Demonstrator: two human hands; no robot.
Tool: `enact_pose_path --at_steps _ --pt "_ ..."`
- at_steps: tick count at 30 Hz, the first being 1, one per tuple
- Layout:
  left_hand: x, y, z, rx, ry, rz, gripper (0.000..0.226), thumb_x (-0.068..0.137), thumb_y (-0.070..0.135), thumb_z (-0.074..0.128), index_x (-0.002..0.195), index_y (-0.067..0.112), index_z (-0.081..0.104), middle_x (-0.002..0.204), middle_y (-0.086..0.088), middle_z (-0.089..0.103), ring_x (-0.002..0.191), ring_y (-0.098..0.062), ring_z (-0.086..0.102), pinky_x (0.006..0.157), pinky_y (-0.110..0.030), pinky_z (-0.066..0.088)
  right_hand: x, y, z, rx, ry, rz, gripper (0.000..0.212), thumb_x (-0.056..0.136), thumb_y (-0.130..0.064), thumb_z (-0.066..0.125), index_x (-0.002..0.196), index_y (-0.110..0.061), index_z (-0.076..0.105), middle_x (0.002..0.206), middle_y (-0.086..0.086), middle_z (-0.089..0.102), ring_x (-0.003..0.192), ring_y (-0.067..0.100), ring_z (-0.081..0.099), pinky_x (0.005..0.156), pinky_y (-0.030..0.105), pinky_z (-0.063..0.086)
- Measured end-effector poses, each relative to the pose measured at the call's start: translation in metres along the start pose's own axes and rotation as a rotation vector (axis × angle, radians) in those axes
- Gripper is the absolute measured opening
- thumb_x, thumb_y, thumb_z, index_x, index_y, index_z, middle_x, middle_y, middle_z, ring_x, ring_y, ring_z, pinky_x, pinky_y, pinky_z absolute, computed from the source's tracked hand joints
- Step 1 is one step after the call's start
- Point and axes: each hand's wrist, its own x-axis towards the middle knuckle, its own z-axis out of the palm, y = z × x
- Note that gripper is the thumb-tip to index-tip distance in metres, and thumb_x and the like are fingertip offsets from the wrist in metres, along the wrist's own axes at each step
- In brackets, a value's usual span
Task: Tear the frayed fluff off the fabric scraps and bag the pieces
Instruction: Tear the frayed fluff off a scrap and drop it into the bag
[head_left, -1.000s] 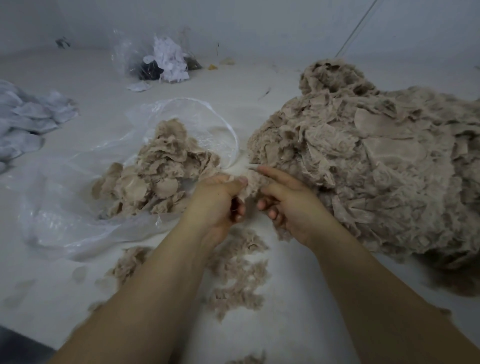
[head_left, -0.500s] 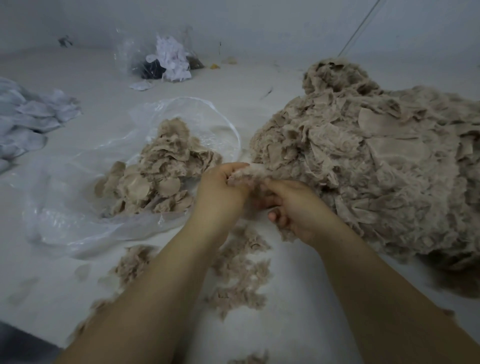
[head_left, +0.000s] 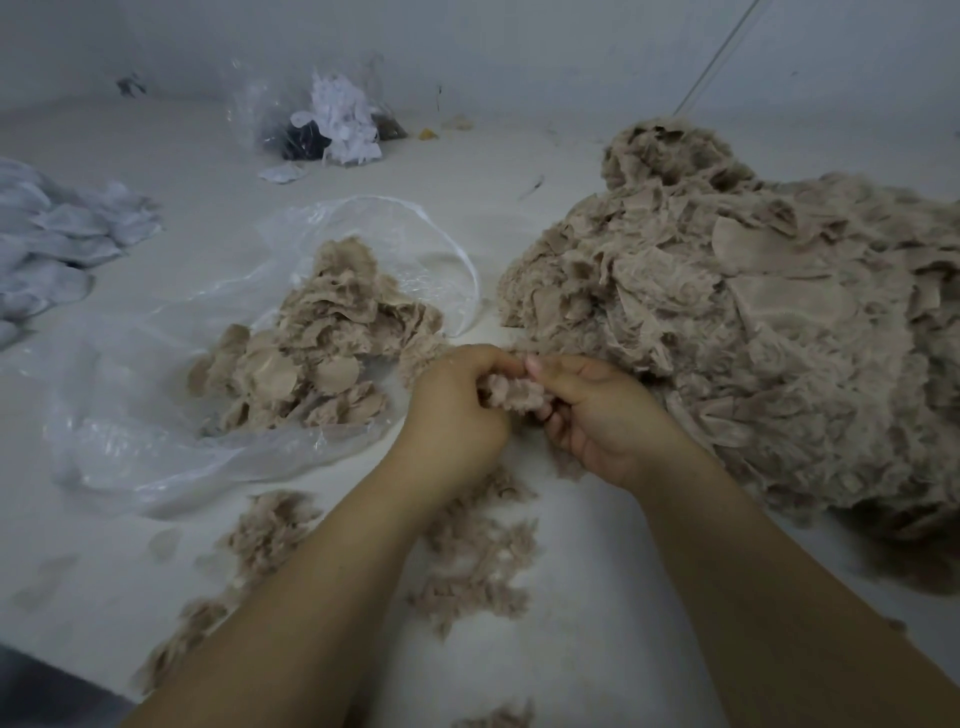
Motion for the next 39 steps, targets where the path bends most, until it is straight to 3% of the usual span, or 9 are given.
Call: enact_pose_path --at_steps 3,4,6,8,12,16,19,29,39 --pt "0.003 -0.002 -0.001 -0.386 0.127 -0.33 0.026 0.083 -0.007 0.047 0.082 0.013 0.064 0.065 -0.005 0.056 0.052 -0.012 0.053 0.04 -0.025 0.04 0.0 0.0 0.001 0.022 0.022 0.003 0.012 0.094 -0.011 0.062 0.084 -0.013 0.068 0.059 -0.002 0.059 0.045 0.001 0.05 0.04 0.011 0.039" --pt "0.004 -0.001 -0.003 -0.508 0.114 -0.409 0.016 0.09 0.004 0.05 0.082 0.009 0.063 0.063 -0.008 0.058 0.05 -0.02 0.054 0.039 -0.026 0.04 0.0 0.0 0.001 0.02 0.018 0.001 0.01 0.094 -0.01 0.062 0.085 -0.012 0.066 0.059 -0.002 0.059 0.045 0.002 0.05 0.04 0.011 0.039" --pt "0.003 -0.002 -0.004 -0.586 -0.011 -0.465 0.03 0.095 0.032 0.059 0.086 0.004 0.065 0.064 -0.011 0.064 0.045 -0.026 0.054 0.039 -0.025 0.04 -0.001 -0.001 0.0 0.012 -0.008 -0.001 0.005 0.093 -0.011 0.063 0.089 -0.01 0.066 0.059 -0.001 0.06 0.047 0.002 0.053 0.041 0.011 0.04" --pt "0.001 -0.001 -0.001 -0.552 -0.097 -0.421 0.031 0.091 0.03 0.068 0.087 -0.001 0.064 0.063 -0.012 0.066 0.04 -0.024 0.051 0.037 -0.023 0.038 -0.003 -0.003 0.001 0.004 -0.03 0.002 0.005 0.091 -0.008 0.064 0.093 -0.007 0.068 0.063 0.002 0.064 0.05 0.005 0.058 0.043 0.011 0.041" --pt "0.001 -0.004 0.002 -0.605 -0.004 -0.4 0.006 0.091 0.001 0.065 0.089 -0.001 0.06 0.062 -0.017 0.061 0.039 -0.021 0.051 0.038 -0.025 0.039 -0.004 -0.004 0.0 -0.012 0.002 0.02 0.025 0.087 0.007 0.054 0.091 -0.011 0.071 0.072 0.007 0.07 0.059 0.011 0.063 0.046 0.015 0.045" --pt "0.001 -0.004 -0.001 -0.589 -0.051 -0.342 0.009 0.088 0.0 0.069 0.086 0.0 0.06 0.056 -0.013 0.062 0.039 -0.022 0.052 0.037 -0.025 0.04 -0.004 -0.005 0.0 -0.01 -0.046 0.011 0.015 0.089 -0.003 0.059 0.1 -0.008 0.068 0.075 0.006 0.069 0.061 0.01 0.062 0.049 0.019 0.049" --pt "0.0 -0.005 -0.001 -0.57 -0.063 -0.352 0.012 0.087 -0.002 0.07 0.09 -0.004 0.059 0.054 -0.011 0.062 0.037 -0.02 0.052 0.035 -0.025 0.04 -0.006 -0.004 0.002 -0.01 -0.049 -0.012 0.004 0.088 -0.008 0.066 0.09 -0.011 0.068 0.072 0.003 0.071 0.061 0.008 0.065 0.053 0.018 0.051" --pt "-0.006 -0.014 -0.018 -0.664 -0.054 -0.362 0.019 0.096 0.0 0.056 0.077 -0.002 0.055 0.054 -0.014 0.061 0.035 -0.021 0.051 0.033 -0.022 0.038 -0.006 -0.005 0.004 0.02 0.041 0.018 0.013 0.088 -0.001 0.065 0.08 -0.011 0.068 0.068 0.002 0.069 0.056 0.009 0.062 0.049 0.018 0.049" --pt "-0.01 -0.019 -0.041 -0.55 -0.333 -0.336 0.021 0.081 0.01 0.071 0.071 -0.003 0.057 0.056 -0.021 0.061 0.033 -0.022 0.051 0.033 -0.022 0.038 -0.01 -0.006 0.008 -0.032 0.021 0.031 0.017 0.089 0.003 0.061 0.081 -0.009 0.069 0.066 0.002 0.071 0.056 0.007 0.066 0.049 0.017 0.05"
